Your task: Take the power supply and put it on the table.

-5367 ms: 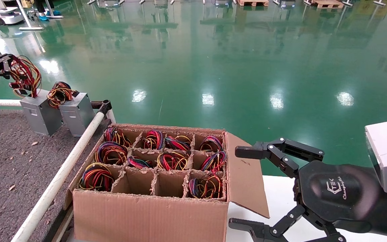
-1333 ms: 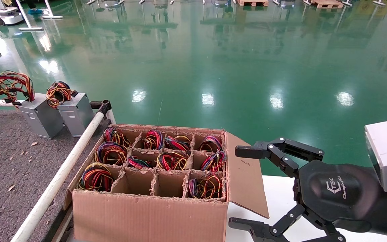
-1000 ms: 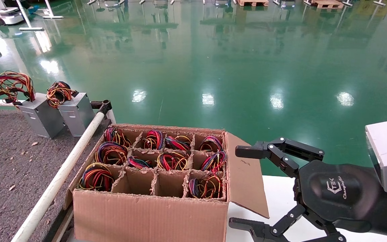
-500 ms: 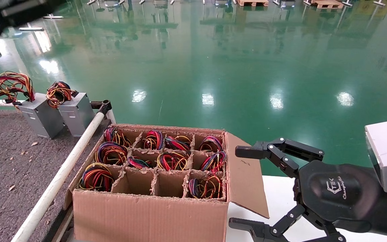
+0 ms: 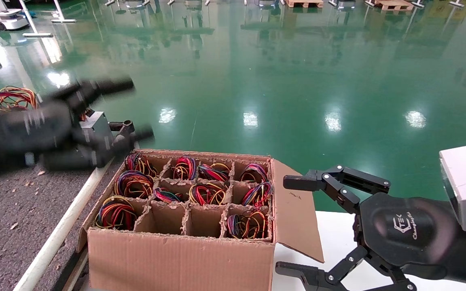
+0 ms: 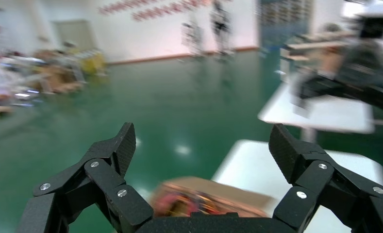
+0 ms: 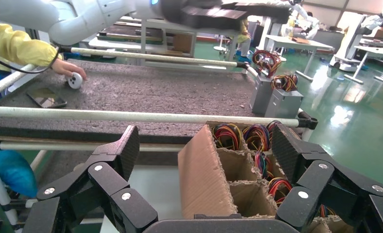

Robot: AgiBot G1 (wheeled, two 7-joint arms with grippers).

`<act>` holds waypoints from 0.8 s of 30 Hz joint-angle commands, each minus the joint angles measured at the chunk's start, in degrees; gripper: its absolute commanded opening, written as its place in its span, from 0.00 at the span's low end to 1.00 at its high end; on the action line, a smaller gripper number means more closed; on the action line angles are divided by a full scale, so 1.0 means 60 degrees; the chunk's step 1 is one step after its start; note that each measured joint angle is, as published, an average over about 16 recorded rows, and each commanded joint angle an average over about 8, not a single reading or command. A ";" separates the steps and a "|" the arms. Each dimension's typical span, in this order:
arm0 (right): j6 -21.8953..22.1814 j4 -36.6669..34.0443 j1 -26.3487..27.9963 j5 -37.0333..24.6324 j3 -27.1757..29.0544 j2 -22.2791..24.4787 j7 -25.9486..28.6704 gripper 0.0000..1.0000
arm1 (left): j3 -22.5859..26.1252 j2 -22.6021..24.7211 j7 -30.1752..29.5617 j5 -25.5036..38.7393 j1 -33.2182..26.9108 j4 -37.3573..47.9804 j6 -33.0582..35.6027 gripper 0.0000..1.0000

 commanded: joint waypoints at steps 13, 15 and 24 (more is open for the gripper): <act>0.0003 -0.0003 -0.0002 0.0001 0.0000 0.0002 0.0000 1.00 | 0.0127 -0.0756 -0.0410 -0.0294 0.1517 -0.2030 0.1680 1.00; 0.0003 -0.0003 -0.0002 0.0001 -0.0001 0.0002 0.0000 1.00 | 0.0127 -0.0747 -0.0404 -0.0299 0.1498 -0.1994 0.1655 1.00; 0.0003 -0.0003 -0.0002 0.0002 -0.0001 0.0002 -0.0001 1.00 | 0.0115 -0.0676 -0.0377 -0.0286 0.1354 -0.1788 0.1488 1.00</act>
